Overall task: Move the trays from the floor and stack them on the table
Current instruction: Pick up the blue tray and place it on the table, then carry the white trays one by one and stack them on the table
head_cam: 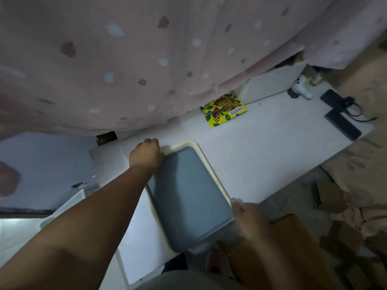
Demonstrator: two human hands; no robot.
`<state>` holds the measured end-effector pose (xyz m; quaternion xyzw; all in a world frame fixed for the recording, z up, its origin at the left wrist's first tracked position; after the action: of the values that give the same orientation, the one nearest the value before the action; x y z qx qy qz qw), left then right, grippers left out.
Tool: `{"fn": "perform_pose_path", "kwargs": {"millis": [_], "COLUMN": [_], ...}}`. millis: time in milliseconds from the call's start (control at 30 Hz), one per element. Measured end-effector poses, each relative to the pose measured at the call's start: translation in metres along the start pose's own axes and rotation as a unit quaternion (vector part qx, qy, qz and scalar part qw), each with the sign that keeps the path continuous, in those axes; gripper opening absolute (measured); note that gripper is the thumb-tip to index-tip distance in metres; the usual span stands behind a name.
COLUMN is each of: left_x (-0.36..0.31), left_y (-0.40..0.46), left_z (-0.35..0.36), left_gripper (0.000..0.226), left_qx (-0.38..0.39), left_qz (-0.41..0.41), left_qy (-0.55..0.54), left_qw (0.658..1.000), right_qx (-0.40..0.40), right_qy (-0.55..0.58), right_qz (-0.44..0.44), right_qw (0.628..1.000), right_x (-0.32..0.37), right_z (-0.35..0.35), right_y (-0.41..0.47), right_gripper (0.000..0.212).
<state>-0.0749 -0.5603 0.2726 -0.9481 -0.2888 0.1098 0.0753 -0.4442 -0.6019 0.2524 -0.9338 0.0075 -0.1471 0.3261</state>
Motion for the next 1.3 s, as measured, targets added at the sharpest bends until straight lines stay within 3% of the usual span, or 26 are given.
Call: {"fn": "perform_pose_path", "kwargs": {"millis": [200,367,567,767,900,1133,1300], "left_x": [0.023,0.050,0.076,0.085,0.120,0.195,0.267], "left_y": [-0.052,-0.147,-0.263,-0.338,-0.400,-0.504,-0.538], "left_z": [-0.046,-0.088,-0.104,-0.086,-0.068,-0.001,0.021], "left_gripper": [0.036,0.038,0.033,0.033,0.031,0.030,0.027], "left_qx": [-0.033,-0.078,-0.116,-0.105,-0.118,-0.157,-0.149], "left_qz": [-0.113,-0.206,-0.284,-0.316,-0.371,-0.462,-0.465], "left_qy": [-0.045,-0.071,-0.132,-0.168,-0.223,-0.364,-0.402], "left_qw": [0.992,0.973,0.943,0.928,0.894,0.793,0.775], "right_qx": [0.057,0.103,0.160,0.174,0.191,0.247,0.253], "right_qy": [-0.022,-0.081,-0.099,-0.108,-0.158,-0.210,-0.245], "right_qz": [-0.126,-0.243,-0.316,-0.375,-0.394,-0.419,-0.432], "right_qw": [0.990,0.961,0.930,0.904,0.885,0.848,0.831], "right_x": [0.036,0.058,0.085,0.116,0.129,0.151,0.179], "right_z": [-0.002,0.007,0.034,0.063,0.102,0.219,0.287], "right_y": [-0.016,-0.053,-0.100,-0.141,-0.182,-0.280,-0.349], "right_gripper": [0.058,0.053,0.052,0.055,0.058,0.054,0.049]}}
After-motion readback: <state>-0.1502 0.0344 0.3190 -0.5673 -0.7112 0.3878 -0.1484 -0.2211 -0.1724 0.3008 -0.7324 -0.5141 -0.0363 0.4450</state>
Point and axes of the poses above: each hand's wrist, its own y-axis towards the middle knuckle, its own z-axis out of the palm, x = y × z, the point moved 10 cm from there along y, towards the middle knuckle, and after that the axes turned 6 degrees about z, right-handed, at the moved point
